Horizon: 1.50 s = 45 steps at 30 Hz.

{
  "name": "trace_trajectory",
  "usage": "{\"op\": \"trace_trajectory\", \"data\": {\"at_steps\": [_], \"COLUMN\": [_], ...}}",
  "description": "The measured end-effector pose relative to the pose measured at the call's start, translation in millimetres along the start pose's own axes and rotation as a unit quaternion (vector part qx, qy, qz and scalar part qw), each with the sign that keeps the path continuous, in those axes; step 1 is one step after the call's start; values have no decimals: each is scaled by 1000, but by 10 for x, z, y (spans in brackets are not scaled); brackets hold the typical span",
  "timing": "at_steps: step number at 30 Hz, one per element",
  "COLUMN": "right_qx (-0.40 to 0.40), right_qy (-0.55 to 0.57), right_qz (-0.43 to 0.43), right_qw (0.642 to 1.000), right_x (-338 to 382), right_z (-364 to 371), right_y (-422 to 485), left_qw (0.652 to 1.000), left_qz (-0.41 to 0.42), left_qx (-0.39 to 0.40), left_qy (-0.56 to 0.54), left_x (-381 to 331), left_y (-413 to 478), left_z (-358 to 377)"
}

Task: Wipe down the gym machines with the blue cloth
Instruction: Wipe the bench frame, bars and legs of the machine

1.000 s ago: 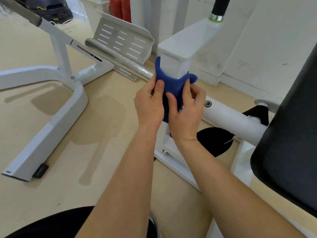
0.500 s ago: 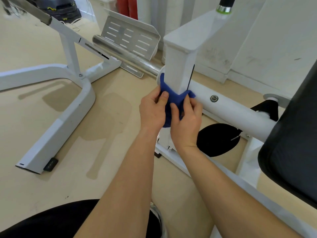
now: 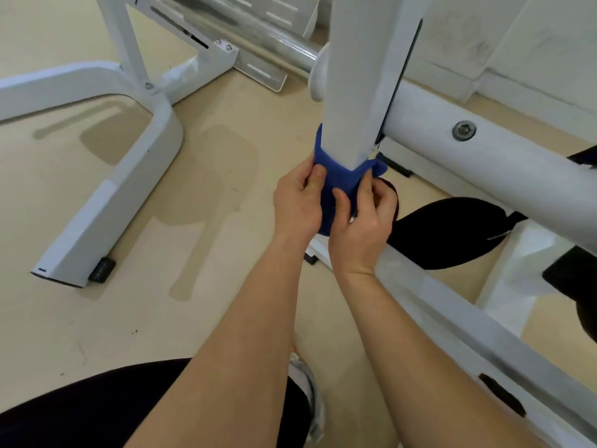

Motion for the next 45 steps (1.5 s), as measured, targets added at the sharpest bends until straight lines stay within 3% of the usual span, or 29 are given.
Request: {"op": "trace_trajectory", "data": {"at_steps": [5, 14, 17, 23, 27, 32, 38, 45], "right_qx": [21, 164, 159, 65, 55, 110, 186, 252], "right_qy": [-4, -11, 16, 72, 66, 11, -25, -25], "right_qz": [17, 158, 183, 107, 59, 52, 120, 181], "right_qw": [1000, 974, 970, 990, 995, 993, 975, 950], "right_x": [-226, -467, -346, 111, 152, -204, -535, -436], "right_z": [116, 238, 166, -107, -159, -31, 186, 31], "right_y": [-244, -570, -422, 114, 214, -66, -512, -394], "left_qw": [999, 990, 991, 996, 994, 997, 993, 985], "left_qz": [-37, -120, -105, 20, 52, -16, -92, -120], "left_qx": [15, 45, 56, 57, 54, 60, 71, -48], "left_qy": [6, 58, 56, -65, -81, -54, 4, 112], "left_x": [394, 972, 841, -53, -187, 290, 1002, 995], "left_y": [105, 229, 204, 7, -8, 106, 325, 180], "left_z": [53, 80, 27, -93, -91, -17, 42, 103]}}
Point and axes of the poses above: each hand's wrist, its own y-axis towards the middle knuckle, its own z-axis out of the palm, x = y × z, the point moved 2 cm from there along y, towards the middle knuckle, and after that the axes turned 13 degrees about -z, right-handed, at the moved point
